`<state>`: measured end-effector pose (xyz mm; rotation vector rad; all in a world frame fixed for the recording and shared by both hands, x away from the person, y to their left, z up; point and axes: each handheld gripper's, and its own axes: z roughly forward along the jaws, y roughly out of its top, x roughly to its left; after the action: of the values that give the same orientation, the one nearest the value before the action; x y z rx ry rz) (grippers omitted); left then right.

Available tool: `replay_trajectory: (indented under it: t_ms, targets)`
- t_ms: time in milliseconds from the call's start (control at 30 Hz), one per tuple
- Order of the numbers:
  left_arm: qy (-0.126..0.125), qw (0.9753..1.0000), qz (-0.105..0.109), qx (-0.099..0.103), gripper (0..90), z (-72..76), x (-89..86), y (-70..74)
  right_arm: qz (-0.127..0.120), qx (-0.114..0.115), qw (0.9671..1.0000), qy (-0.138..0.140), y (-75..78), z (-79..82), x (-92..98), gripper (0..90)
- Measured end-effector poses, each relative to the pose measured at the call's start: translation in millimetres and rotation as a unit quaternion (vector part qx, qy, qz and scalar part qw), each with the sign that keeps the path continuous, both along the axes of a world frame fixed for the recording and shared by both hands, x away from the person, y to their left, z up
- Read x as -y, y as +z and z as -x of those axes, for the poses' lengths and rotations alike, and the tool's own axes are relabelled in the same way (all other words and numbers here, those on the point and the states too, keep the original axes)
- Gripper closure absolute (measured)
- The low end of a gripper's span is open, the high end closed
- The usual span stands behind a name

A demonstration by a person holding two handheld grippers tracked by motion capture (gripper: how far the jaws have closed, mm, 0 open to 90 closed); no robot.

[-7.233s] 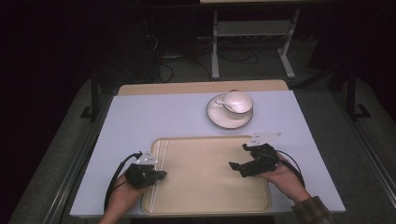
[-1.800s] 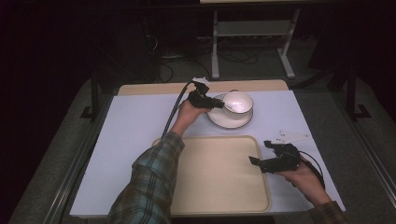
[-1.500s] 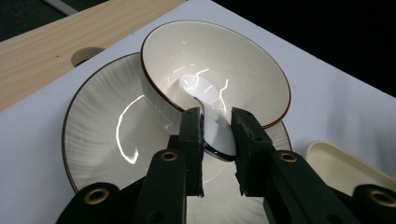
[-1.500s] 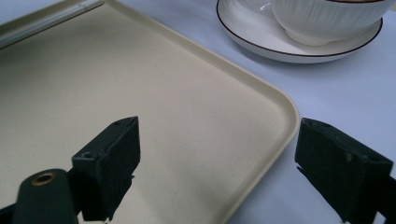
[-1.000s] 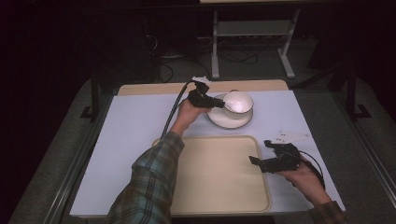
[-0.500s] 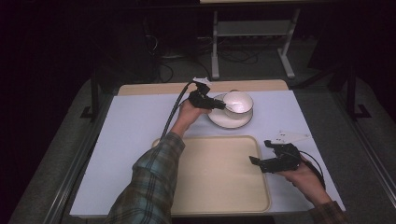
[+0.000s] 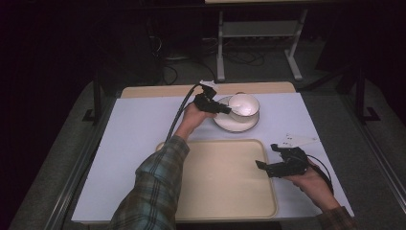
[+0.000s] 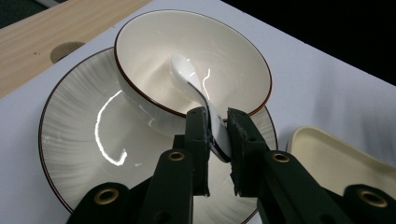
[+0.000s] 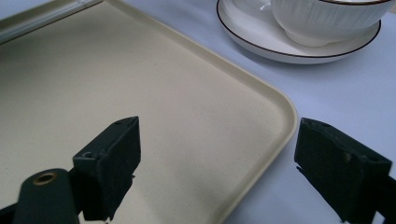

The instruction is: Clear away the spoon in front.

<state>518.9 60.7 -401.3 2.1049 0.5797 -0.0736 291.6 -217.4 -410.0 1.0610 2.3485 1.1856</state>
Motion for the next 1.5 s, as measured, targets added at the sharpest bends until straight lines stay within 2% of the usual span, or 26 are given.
replay_trajectory:
  t_ms: [33, 67, 100, 133, 167, 233, 433, 600, 767, 1000, 1167, 1500]
  targets:
    - [0.0, 1.0, -0.002, 0.002, 82.0, 0.3, -0.1, -0.2, 0.0, 0.0, 1.0, 0.0, -0.1, 0.0, 0.0, 13.7]
    - [0.002, 1.0, 0.007, 0.0, 85.5, -0.2, -0.7, 0.0, 0.0, 0.0, 1.0, 0.0, -0.1, 0.0, -0.1, 13.7]
    - [0.005, 0.9999, 0.01, 0.0, 85.4, -0.5, -0.8, 0.5, 0.0, 0.0, 1.0, 0.0, 0.0, 0.0, -0.1, 13.7]
    - [0.005, 1.0, -0.003, 0.006, 85.3, -0.5, 0.1, 0.5, 0.0, 0.0, 1.0, 0.0, 0.0, 0.0, -0.1, 13.7]
    - [0.006, 1.0, -0.004, 0.006, 85.3, -0.5, 0.3, 0.0, 0.0, 0.0, 1.0, 0.0, 0.0, -0.1, -0.1, 13.7]
    - [0.01, 0.9999, 0.002, -0.004, 85.4, -1.4, -0.7, -0.7, 0.0, 0.0, 1.0, 0.0, 0.0, -0.1, -0.1, 13.7]
    - [0.01, 0.9998, 0.012, -0.014, 85.6, -1.1, -1.7, 0.8, 0.0, 0.0, 1.0, 0.001, -0.4, -0.4, -0.1, 13.7]
    - [0.006, 0.9991, 0.039, -0.015, 85.6, 2.3, -3.9, 10.0, 0.0, 0.0, 1.0, 0.001, -0.3, -0.3, -0.4, 13.7]
    - [-0.004, 0.9985, 0.052, -0.017, 85.6, 9.3, -8.9, 22.8, 0.0, 0.001, 1.0, 0.001, 0.2, -0.1, -0.5, 13.7]
    - [-0.011, 0.9979, 0.062, -0.018, 85.6, 27.9, -24.3, 41.5, 0.002, 0.005, 1.0, 0.003, 1.3, 1.3, -2.7, 13.7]
    - [-0.022, 0.9964, 0.079, -0.023, 85.6, 42.6, -39.8, 50.6, 0.003, 0.008, 1.0, 0.003, 2.3, 2.4, -4.7, 13.6]
    - [-0.031, 0.9964, 0.077, -0.015, 85.6, 78.7, -71.9, 61.3, 0.002, 0.014, 0.9999, 0.004, 3.3, 5.5, -7.0, 13.2]
